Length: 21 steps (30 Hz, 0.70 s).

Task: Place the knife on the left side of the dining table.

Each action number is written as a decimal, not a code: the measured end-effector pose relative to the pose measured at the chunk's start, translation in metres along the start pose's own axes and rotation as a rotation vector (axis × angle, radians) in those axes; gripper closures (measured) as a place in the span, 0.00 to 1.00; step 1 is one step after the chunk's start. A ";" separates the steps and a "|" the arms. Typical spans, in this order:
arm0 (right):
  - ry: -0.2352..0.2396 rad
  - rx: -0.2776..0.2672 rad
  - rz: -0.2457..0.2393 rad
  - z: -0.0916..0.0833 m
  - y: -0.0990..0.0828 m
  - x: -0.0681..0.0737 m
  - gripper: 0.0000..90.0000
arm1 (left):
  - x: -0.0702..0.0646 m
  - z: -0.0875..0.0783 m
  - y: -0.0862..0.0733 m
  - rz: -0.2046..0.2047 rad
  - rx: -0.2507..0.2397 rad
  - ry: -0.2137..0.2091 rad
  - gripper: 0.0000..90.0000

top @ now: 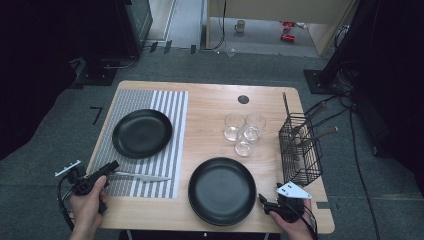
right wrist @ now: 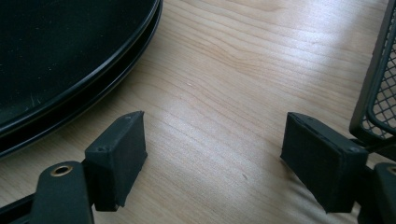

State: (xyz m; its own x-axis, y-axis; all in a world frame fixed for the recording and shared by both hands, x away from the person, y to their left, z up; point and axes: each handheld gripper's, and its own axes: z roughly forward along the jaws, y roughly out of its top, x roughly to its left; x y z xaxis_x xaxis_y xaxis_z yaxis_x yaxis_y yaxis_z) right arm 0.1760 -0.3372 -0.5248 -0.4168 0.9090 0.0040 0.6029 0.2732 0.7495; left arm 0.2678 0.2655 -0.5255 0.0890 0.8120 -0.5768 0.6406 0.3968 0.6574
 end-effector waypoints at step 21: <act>0.002 0.000 0.002 0.000 0.000 0.000 0.24 | -0.028 -0.012 -0.006 0.324 0.104 0.154 0.80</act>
State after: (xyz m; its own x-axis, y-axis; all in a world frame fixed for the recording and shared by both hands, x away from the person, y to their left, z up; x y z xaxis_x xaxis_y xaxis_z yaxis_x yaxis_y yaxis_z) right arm 0.1762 -0.3375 -0.5248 -0.4168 0.9090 0.0068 0.6041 0.2714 0.7493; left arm 0.2526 0.2450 -0.5074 0.1892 0.9464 -0.2616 0.6729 0.0690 0.7365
